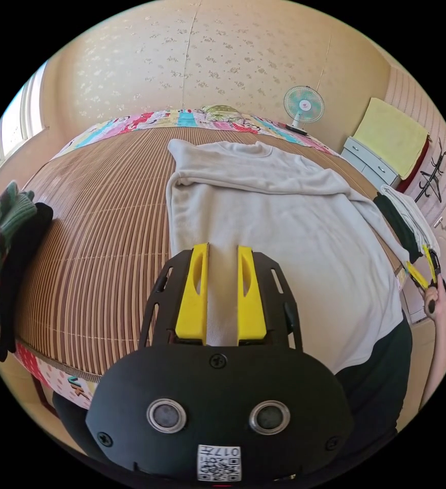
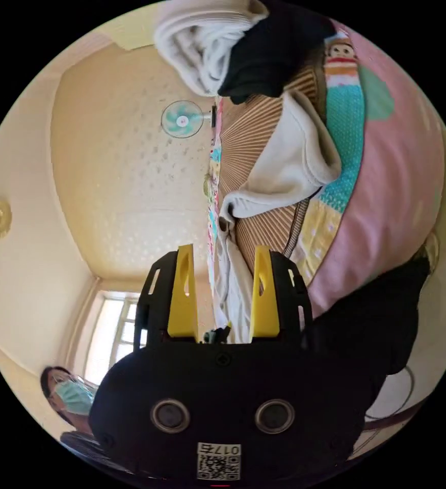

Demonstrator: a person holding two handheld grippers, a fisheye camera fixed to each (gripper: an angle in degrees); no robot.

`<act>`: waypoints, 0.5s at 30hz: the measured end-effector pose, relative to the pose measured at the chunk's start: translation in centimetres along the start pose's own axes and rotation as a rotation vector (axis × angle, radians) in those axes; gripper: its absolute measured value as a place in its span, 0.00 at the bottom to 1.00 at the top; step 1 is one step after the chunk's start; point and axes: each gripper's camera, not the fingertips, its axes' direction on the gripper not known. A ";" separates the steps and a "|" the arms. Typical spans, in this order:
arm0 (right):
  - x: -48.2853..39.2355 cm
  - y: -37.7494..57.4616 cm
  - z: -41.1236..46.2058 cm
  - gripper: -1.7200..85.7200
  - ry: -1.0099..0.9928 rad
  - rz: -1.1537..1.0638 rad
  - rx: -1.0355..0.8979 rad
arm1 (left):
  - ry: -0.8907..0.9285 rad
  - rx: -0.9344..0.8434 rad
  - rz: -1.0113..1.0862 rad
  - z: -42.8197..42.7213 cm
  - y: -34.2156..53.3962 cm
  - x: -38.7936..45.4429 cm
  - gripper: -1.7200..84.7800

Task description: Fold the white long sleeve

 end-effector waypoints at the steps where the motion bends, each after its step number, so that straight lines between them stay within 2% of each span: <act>1: 1.0 -0.8 0.0 0.20 -0.028 0.079 0.046 | -0.001 0.000 0.001 -0.3 0.0 -0.3 0.12; 3: 2.0 -1.9 -0.3 0.18 -0.036 0.171 0.103 | -0.004 0.000 0.002 -0.7 -0.1 -0.7 0.12; 4: 2.3 -2.7 -0.3 0.14 -0.008 0.209 0.126 | -0.006 0.000 0.004 -0.9 -0.2 -1.0 0.12; 7: 0.0 -4.7 -0.3 0.05 0.127 0.151 0.176 | -0.013 0.002 0.009 -1.6 -0.5 -1.7 0.12; 12: -11.0 -5.6 1.4 0.04 -0.011 -0.223 0.210 | -0.006 0.006 0.008 -2.8 -1.1 -3.1 0.12; 14: -18.5 -3.9 5.5 0.04 0.006 -0.535 0.085 | -0.005 0.011 0.009 -3.3 -1.4 -3.6 0.12; 15: -20.2 -2.8 6.9 0.04 0.023 -0.612 0.058 | -0.009 0.012 0.012 -3.6 -1.6 -3.8 0.12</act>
